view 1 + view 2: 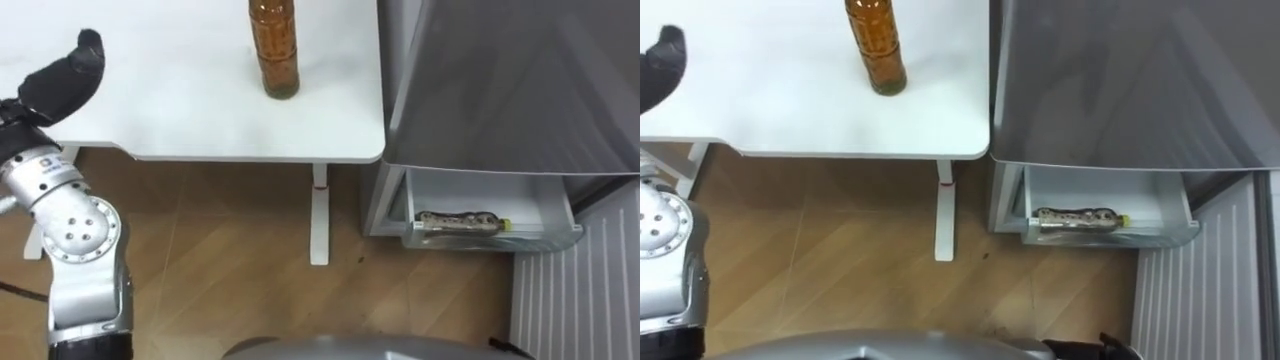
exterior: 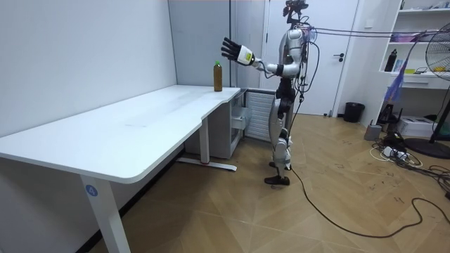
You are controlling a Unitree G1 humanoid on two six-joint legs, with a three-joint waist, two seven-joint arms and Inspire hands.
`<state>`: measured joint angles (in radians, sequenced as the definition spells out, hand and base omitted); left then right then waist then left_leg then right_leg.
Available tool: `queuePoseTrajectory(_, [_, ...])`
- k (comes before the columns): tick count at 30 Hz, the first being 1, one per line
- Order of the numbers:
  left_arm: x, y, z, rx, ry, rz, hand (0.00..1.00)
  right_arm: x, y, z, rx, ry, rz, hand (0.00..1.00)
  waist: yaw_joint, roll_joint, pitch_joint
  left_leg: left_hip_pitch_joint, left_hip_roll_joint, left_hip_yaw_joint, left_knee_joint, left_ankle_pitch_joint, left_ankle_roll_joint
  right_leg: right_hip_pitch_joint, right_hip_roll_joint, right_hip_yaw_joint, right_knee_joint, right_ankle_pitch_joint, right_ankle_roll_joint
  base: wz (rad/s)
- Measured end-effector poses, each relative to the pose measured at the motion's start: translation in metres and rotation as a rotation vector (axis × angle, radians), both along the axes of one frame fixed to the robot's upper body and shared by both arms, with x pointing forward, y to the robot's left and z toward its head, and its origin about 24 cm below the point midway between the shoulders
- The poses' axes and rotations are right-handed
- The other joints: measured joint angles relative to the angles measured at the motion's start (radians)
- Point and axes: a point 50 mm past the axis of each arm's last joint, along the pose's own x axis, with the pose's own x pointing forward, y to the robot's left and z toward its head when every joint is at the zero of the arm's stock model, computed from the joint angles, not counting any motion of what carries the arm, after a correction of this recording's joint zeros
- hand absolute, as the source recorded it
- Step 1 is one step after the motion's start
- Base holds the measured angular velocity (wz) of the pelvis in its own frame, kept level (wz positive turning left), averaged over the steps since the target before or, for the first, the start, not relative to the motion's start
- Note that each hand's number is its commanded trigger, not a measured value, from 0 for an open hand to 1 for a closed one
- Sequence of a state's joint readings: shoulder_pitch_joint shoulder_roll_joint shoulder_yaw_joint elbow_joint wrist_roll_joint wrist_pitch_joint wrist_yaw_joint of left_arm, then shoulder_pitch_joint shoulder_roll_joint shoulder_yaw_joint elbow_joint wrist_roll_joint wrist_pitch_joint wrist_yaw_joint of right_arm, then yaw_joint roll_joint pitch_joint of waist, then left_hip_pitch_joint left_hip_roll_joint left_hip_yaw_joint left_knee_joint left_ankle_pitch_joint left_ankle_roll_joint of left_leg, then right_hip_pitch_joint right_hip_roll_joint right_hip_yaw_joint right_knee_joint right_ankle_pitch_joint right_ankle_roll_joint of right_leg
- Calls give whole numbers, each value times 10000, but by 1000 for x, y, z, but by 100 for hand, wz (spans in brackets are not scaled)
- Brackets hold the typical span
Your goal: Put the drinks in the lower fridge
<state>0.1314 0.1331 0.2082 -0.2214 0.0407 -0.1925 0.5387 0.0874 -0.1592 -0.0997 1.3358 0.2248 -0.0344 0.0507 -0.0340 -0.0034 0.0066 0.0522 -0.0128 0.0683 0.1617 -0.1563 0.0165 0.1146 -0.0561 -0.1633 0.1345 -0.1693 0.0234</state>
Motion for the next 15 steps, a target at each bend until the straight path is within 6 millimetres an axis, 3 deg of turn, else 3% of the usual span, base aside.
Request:
queuePoseTrajectory(7, [20,-25,5,224,348,-2022,0,3,3,0,389,-89,231,0,-396,-105,76,115,1,53,-91,0,0,50,15,220,-9,-9,-8,-4])
queuePoseTrajectory(15, [34,-44,5,401,1047,-3834,0,3,3,0,577,-92,400,0,-694,-68,49,122,12,136,-141,-7,-7,-39,67,544,2,-9,-9,-6])
